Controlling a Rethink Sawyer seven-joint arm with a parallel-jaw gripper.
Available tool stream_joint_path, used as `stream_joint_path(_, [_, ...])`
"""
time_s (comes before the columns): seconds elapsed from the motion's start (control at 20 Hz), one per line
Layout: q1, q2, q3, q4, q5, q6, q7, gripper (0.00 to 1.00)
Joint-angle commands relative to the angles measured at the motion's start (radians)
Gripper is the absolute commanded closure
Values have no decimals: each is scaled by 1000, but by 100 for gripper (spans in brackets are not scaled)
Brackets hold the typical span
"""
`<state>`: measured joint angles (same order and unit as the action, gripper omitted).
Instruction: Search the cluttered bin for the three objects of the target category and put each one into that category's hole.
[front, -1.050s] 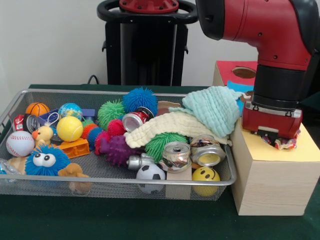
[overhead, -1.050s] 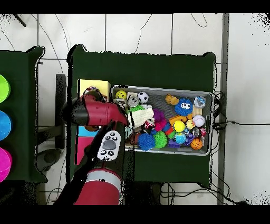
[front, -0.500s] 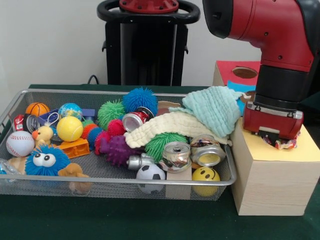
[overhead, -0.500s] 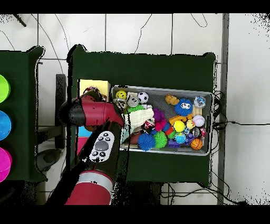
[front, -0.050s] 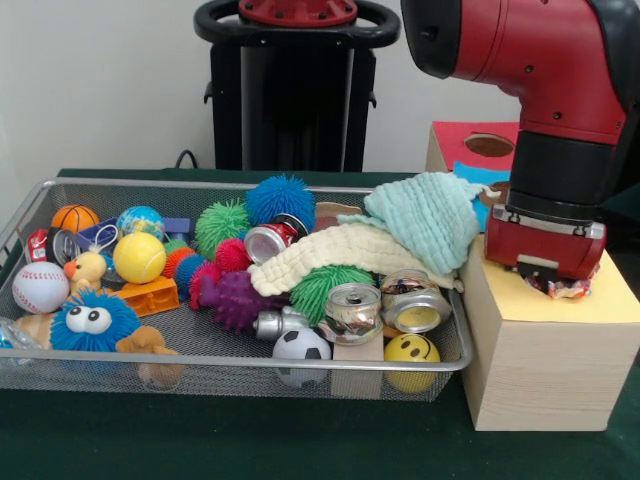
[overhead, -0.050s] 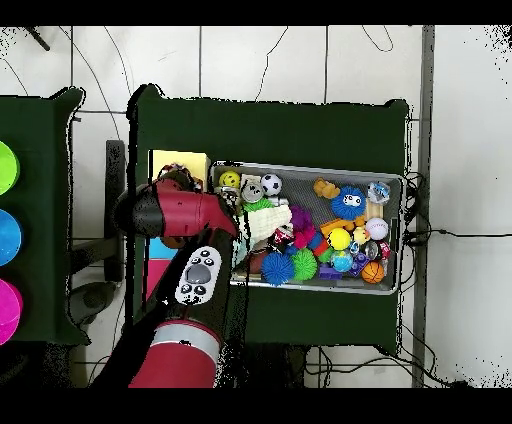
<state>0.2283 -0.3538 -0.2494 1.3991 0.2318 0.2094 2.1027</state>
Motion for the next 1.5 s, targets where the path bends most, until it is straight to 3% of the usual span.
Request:
stream_joint_path(0.05, [-93,60,77,115,-68,71,40,0])
stream_joint_path(0.7, [-112,24,95,135,-69,63,58,0])
stream_joint_path(1.15, [-118,-96,75,150,-64,255,24,0])
stream_joint_path(1.5, [-114,-117,56,138,-80,294,17,0])
